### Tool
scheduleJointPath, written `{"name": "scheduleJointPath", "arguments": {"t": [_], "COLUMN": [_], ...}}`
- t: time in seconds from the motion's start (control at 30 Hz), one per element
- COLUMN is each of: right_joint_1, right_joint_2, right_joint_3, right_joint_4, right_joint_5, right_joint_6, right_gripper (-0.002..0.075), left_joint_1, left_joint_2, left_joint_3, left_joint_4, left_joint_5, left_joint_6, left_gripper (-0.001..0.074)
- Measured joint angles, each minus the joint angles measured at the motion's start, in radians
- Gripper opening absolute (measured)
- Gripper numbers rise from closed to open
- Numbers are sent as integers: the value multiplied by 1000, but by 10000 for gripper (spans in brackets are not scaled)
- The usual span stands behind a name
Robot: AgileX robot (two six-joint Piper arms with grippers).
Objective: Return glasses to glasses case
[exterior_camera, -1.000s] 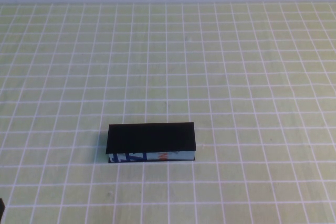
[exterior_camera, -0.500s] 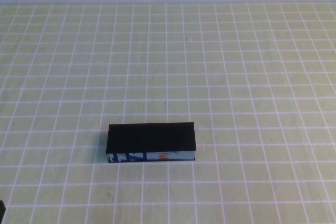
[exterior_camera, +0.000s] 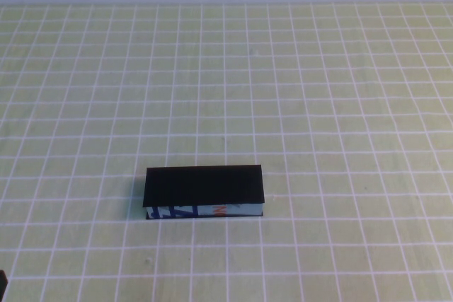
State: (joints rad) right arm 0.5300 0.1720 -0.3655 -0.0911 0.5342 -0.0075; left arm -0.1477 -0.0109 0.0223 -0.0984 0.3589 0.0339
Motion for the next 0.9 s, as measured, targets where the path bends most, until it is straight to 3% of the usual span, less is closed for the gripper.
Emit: {"name": "scheduleJointPath", "arguments": {"t": [0.53,0.9], "right_joint_1": [-18,-283], "right_joint_2": [0,0], "right_joint_3": [0,0], "right_joint_4": [9,27], "right_joint_5": [0,-10], "right_joint_6": [0,0], "right_gripper": [-18,-18], "left_joint_1": [0,0], "left_joint_2": [0,0], "left_joint_3": [0,0], "left_joint_4": [0,0], "left_joint_5": [0,0], "left_joint_6": [0,0], "left_gripper": [-3,-3]}}
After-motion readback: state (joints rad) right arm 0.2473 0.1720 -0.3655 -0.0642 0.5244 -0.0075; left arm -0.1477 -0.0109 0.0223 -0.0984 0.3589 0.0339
